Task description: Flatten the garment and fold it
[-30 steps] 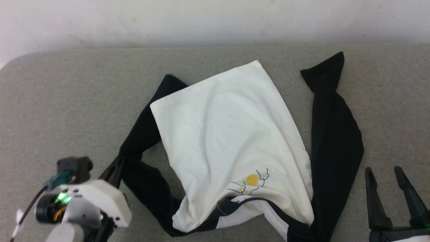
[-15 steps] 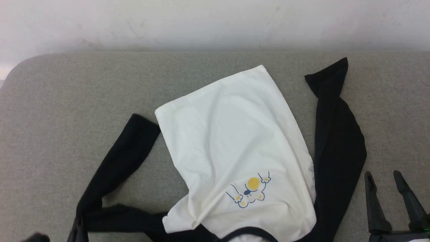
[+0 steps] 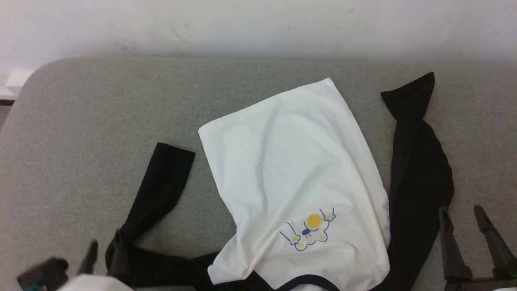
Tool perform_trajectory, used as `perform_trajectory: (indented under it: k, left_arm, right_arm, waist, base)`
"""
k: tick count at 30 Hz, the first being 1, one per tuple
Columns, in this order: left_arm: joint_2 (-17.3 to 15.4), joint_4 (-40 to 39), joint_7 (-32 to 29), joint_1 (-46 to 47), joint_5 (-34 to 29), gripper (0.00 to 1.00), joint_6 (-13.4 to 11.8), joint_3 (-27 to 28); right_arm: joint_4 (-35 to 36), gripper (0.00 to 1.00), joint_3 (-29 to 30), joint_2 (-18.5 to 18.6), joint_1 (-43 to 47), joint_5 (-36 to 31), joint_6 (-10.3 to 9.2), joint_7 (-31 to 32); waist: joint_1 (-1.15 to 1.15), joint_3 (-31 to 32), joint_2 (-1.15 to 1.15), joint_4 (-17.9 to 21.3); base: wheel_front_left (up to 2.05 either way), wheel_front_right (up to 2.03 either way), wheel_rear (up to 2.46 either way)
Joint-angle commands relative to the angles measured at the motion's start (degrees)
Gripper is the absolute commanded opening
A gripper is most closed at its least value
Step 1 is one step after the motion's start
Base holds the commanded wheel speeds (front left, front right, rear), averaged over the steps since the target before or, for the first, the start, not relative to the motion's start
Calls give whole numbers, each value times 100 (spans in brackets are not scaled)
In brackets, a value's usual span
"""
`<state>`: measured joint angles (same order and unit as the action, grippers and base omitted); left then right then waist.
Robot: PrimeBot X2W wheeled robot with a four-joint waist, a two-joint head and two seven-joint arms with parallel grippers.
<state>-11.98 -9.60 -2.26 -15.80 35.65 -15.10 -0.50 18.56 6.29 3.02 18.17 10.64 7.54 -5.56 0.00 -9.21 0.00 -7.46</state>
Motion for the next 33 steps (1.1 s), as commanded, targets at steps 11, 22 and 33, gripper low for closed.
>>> perform_trajectory:
  k: [11,22,33]
  left_arm:
    - [-1182,11,-721,2034,-690,100,544,-424]
    - [-1434,1460,-1617,3006,-838,100,1040,-1142]
    - [-1234,2282,-1694,3324,-626,0,1129,-1220]
  right_arm:
    - [288,100,-24,-14,-218,-209,-5,180]
    - [375,100,-6,-14,-367,-280,-5,255]
    - [457,100,21,-14,-414,-337,-5,320]
  waist:
    - [0,-689,0,45]
    - [0,-1041,0,310]
    - [0,-1196,0,291]
  base:
    - [0,0,0]
    - [0,0,0]
    - [0,0,0]
